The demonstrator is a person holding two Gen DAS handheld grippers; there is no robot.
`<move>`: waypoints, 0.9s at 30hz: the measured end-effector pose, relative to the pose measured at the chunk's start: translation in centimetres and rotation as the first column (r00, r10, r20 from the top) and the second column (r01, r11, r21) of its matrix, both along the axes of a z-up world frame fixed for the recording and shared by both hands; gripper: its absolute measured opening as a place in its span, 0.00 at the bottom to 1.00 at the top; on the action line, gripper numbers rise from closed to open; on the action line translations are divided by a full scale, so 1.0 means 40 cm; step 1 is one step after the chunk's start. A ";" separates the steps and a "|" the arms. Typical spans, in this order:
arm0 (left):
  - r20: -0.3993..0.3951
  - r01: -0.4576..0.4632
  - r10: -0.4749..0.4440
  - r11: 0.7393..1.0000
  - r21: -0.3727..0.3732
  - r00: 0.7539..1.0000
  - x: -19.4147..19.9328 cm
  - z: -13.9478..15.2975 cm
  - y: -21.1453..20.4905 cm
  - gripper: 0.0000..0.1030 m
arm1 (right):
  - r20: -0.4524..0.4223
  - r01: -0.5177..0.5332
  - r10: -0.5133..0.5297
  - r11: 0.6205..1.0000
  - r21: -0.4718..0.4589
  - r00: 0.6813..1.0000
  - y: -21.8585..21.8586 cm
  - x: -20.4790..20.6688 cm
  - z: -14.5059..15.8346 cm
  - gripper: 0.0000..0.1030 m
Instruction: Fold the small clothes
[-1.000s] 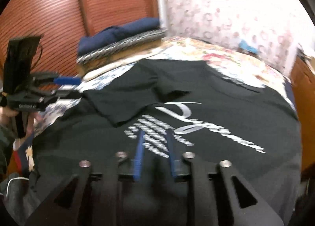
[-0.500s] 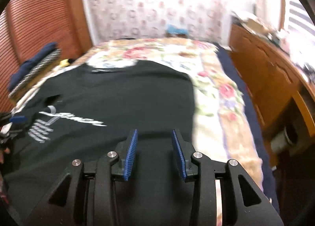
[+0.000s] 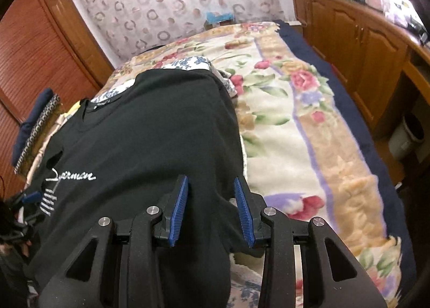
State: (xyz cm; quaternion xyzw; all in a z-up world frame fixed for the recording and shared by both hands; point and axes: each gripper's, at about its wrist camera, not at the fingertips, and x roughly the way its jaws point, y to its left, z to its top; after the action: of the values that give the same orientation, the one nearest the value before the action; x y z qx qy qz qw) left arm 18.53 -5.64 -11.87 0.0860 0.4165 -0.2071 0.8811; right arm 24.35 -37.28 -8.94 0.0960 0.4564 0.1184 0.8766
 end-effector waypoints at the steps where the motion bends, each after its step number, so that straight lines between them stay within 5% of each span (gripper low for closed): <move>1: -0.002 0.001 -0.001 1.000 -0.004 1.000 0.003 -0.001 0.003 0.62 | -0.005 -0.001 0.001 1.000 0.012 1.000 0.004 0.005 0.001 0.34; 4: -0.003 0.007 -0.007 1.000 -0.004 1.000 0.001 -0.002 0.001 0.65 | -0.027 -0.004 0.006 0.998 0.067 1.000 0.007 0.031 -0.009 0.34; 6: -0.001 0.010 -0.010 1.000 0.002 1.000 0.001 -0.003 -0.003 0.66 | -0.036 -0.016 0.020 0.993 0.118 0.999 0.006 0.039 -0.011 0.24; 10: -0.001 0.011 -0.011 1.000 0.000 1.000 -0.003 -0.003 -0.007 0.67 | 0.001 -0.018 0.018 0.998 0.060 1.000 0.016 0.029 0.010 0.04; 13: -0.001 0.011 -0.011 1.000 0.001 1.000 -0.003 -0.003 -0.007 0.68 | 0.038 -0.034 0.034 0.999 0.023 0.999 0.026 0.010 0.031 0.00; 22: -0.001 0.011 -0.011 1.000 0.001 1.000 -0.004 -0.004 -0.011 0.68 | 0.118 -0.061 0.068 0.996 -0.060 0.991 0.092 -0.001 0.104 0.00; 24: -0.001 0.011 -0.011 1.000 0.001 1.000 -0.005 -0.004 -0.011 0.68 | 0.094 -0.038 0.046 0.996 -0.082 0.995 0.093 0.016 0.081 0.13; 25: -0.001 0.011 -0.011 1.000 0.001 1.000 -0.004 -0.004 -0.011 0.68 | 0.074 -0.017 0.024 0.995 -0.094 0.997 0.090 0.030 0.063 0.27; 27: -0.001 0.011 -0.011 1.000 0.001 1.000 -0.004 -0.004 -0.011 0.68 | 0.048 0.001 0.003 0.997 -0.080 0.999 0.083 0.046 0.041 0.30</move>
State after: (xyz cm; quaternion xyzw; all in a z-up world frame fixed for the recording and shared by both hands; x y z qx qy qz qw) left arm 18.39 -6.08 -12.02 0.0885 0.4165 -0.2118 0.8797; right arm 26.19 -33.94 -7.28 0.0577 0.4395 0.1029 0.8905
